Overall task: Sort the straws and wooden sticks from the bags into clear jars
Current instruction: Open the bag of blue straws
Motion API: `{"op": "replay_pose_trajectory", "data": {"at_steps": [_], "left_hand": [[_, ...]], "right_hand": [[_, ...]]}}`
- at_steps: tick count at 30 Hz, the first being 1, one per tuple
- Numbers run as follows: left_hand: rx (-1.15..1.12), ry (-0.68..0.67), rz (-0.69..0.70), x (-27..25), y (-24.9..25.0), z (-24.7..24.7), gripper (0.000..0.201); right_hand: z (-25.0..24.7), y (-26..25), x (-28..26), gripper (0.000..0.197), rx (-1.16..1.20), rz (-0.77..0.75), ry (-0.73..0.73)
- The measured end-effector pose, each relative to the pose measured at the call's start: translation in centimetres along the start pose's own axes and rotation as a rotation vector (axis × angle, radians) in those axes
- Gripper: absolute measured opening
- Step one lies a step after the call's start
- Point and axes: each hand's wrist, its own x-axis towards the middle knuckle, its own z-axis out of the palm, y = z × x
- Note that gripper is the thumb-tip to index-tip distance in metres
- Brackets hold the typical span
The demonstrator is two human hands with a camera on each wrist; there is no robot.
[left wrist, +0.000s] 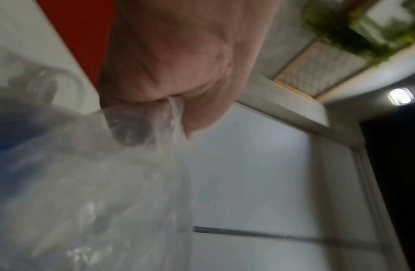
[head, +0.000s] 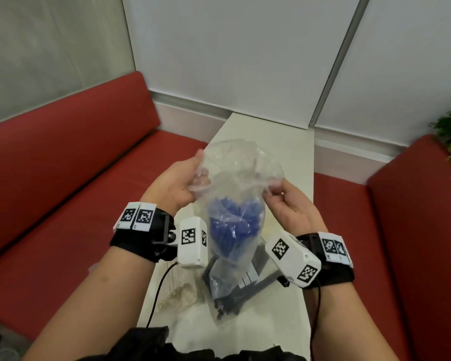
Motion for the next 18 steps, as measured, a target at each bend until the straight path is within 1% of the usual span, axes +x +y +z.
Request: {"op": "replay_pose_trajectory", "data": {"at_steps": [1, 2, 3, 4, 5, 7, 8, 9, 10, 11, 12, 13, 14, 15, 16, 17, 18], "left_hand": [[0.242, 0.021, 0.051, -0.2, -0.2, -0.2, 0.044], [0.510, 0.039, 0.125, -0.5, -0.4, -0.2, 0.064], [0.756, 0.051, 0.217, -0.7, -0.6, 0.0, 0.078], [0.964, 0.012, 0.308, -1.0, -0.9, 0.2, 0.085], [1.162, -0.052, 0.363, -1.2, -1.0, 0.4, 0.089], [1.514, -0.147, 0.352, -1.3, -1.1, 0.5, 0.095], [1.616, -0.167, 0.346, -1.2, -0.9, 0.5, 0.098], [1.671, -0.203, 0.363, -1.3, -0.8, 0.6, 0.099], [1.686, -0.270, 0.384, -1.4, -0.6, 0.8, 0.095], [1.670, -0.357, 0.399, -1.5, -0.4, 1.2, 0.084], [1.634, -0.430, 0.410, -1.6, -0.3, 1.5, 0.067], [1.601, -0.456, 0.432, -1.6, -0.4, 1.9, 0.048], [1.576, -0.428, 0.470, -1.6, -0.5, 2.3, 0.031], [1.541, -0.368, 0.506, -1.5, -0.7, 2.6, 0.018], [1.486, -0.285, 0.527, -1.4, -0.8, 2.8, 0.014], [1.411, -0.201, 0.524, -1.3, -1.1, 3.0, 0.017], [1.347, -0.128, 0.505, -1.2, -1.3, 3.1, 0.019]], "right_hand": [[0.0, 0.3, 0.1, 0.034, -0.030, 0.021, 0.010], [-0.1, 0.5, 0.1, 0.043, -0.044, 0.053, 0.003], [-0.3, 0.8, 0.1, 0.048, -0.043, 0.101, -0.024], [-0.4, 1.2, -0.1, 0.046, -0.078, 0.146, -0.067], [-0.4, 1.5, -0.3, 0.037, -0.143, 0.185, -0.110], [-0.2, 1.8, -0.5, 0.024, -0.345, 0.215, -0.151], [-0.2, 1.8, -0.4, 0.021, -0.443, 0.209, -0.153], [-0.2, 1.7, -0.2, 0.023, -0.524, 0.200, -0.157], [-0.1, 1.6, -0.2, 0.026, -0.596, 0.192, -0.164], [-0.1, 1.4, -0.1, 0.028, -0.661, 0.182, -0.172], [0.0, 1.2, -0.1, 0.029, -0.721, 0.179, -0.183], [0.2, 1.0, 0.0, 0.031, -0.759, 0.172, -0.191], [0.4, 0.8, 0.0, 0.034, -0.779, 0.161, -0.198], [0.6, 0.6, 0.1, 0.038, -0.812, 0.141, -0.211], [0.7, 0.3, 0.1, 0.044, -0.897, 0.098, -0.223], [0.8, 0.0, 0.0, 0.052, -1.061, 0.019, -0.222], [0.8, -0.4, -0.2, 0.059, -1.295, -0.072, -0.203]]}}
